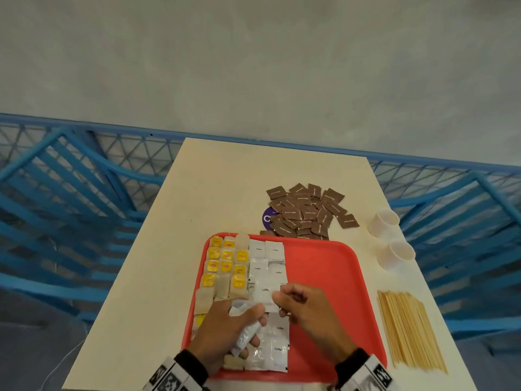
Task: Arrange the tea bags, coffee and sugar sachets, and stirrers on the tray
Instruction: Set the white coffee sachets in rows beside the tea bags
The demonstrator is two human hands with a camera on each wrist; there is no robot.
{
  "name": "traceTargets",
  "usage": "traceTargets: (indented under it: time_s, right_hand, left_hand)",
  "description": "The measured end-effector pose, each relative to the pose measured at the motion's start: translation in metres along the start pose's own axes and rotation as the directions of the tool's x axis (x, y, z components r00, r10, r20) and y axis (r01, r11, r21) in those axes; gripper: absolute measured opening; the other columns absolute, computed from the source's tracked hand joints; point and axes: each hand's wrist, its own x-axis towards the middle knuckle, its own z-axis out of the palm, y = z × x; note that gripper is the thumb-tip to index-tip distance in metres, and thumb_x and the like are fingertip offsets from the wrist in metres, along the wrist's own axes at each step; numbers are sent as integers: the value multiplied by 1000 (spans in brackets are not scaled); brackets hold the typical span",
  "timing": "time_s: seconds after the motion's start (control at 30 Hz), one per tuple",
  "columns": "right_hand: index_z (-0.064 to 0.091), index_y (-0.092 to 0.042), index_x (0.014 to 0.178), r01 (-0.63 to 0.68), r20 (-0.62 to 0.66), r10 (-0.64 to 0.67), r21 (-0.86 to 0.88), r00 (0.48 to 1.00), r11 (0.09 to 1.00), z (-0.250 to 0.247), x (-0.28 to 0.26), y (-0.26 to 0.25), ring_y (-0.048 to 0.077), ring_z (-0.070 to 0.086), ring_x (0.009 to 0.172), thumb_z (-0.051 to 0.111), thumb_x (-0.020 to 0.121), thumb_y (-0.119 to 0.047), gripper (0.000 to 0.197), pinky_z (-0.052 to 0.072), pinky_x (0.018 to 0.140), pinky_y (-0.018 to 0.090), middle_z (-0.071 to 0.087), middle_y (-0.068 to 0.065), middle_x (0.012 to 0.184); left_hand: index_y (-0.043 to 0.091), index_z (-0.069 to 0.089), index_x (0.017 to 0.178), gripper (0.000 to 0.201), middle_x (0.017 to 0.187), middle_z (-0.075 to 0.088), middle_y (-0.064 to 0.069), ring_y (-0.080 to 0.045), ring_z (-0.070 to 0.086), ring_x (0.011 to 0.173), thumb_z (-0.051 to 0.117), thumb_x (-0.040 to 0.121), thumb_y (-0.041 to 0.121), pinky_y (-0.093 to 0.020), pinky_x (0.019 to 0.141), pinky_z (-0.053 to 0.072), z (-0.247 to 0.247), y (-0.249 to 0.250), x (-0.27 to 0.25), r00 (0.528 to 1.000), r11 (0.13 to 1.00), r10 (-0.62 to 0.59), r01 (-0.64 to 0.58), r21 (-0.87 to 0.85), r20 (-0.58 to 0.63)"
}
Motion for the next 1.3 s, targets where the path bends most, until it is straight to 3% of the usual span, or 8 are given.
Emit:
traceTargets:
  time_s: [0.23, 0.37, 0.53, 0.7, 0.9, 1.0, 1.13, 1.3]
  right_hand:
    - [74, -7, 81, -212, -224, 175, -153, 959, 965, -39, 78, 29, 8, 46, 54, 70, 92, -19, 17, 39, 50, 16, 58, 1, 61]
    - [76, -9, 84, -235, -216, 187, -221, 958, 947, -37, 106, 37, 8, 51, 56, 72, 90, -18, 11, 43, 53, 16, 65, -1, 66]
    - [72, -11, 74, -266, -270, 182, -317, 946, 911, -30, 113, 47, 9, 58, 63, 76, 86, -24, 18, 49, 62, 24, 70, -2, 71]
    - [68, -10, 79, -227, -356, 88, -370, 930, 901, -25, 109, 54, 10, 61, 70, 72, 88, -30, 22, 47, 62, 23, 72, -1, 79]
    - [70, -17, 79, -152, -370, -33, -461, 928, 874, -28, 101, 30, 14, 65, 82, 65, 92, -24, 16, 47, 67, 24, 70, -6, 81]
    - [68, -21, 74, 6, -197, -117, -490, 973, 872, -21, 74, -3, 4, 55, 67, 67, 92, -27, 19, 44, 61, 19, 63, -9, 72]
    - [71, -17, 81, 189, 69, -177, -383, 982, 904, 4, 21, -49, 6, 53, 62, 71, 89, -34, 19, 52, 63, 34, 65, 7, 75]
    - [65, -35, 103, 317, 216, -237, -523, 947, 791, 26, -19, -56, 1, 50, 70, 80, 66, -59, 46, 47, 67, 22, 55, -12, 93]
  left_hand:
    - [-1, 74, 78, 27, 53, 61, -12, -16, 58, 42, 79, 81, 26, -21, 44, 45, -31, -10, -5, 997, 991, 27, -18, 133, -66]
    - [16, 67, 46, 47, 41, 55, 1, -6, 53, 40, 70, 88, 38, -15, 45, 40, -51, -15, -9, 993, 974, 35, -9, 225, -111]
    - [23, 80, 65, 45, 68, 75, -7, -16, 67, 60, 71, 44, 63, -25, 60, 52, -62, -17, -9, 984, 978, 39, -2, 211, -172]
    - [6, 76, 93, 29, 73, 77, -8, -16, 70, 57, 79, 80, 32, -25, 50, 56, -59, -18, -7, 985, 990, 13, 12, 143, -170]
    - [0, 70, 107, 35, 83, 70, -16, -23, 61, 57, 63, 91, 30, -23, 41, 44, -44, 2, -4, 994, 974, -85, 69, -214, -68]
    - [-1, 69, 106, 43, 80, 65, -18, -24, 59, 53, 60, 90, 37, -25, 37, 43, -33, 15, -2, 997, 935, -76, 66, -349, -14]
    - [0, 71, 105, 58, 79, 64, -19, -26, 57, 51, 51, 92, 53, -25, 37, 43, -17, 26, 0, 994, 894, -93, 108, -435, 56]
    - [13, 73, 117, 71, 100, 62, -19, -30, 62, 73, 42, 89, 71, -30, 54, 45, -3, 27, 3, 987, 886, -49, 115, -450, 156]
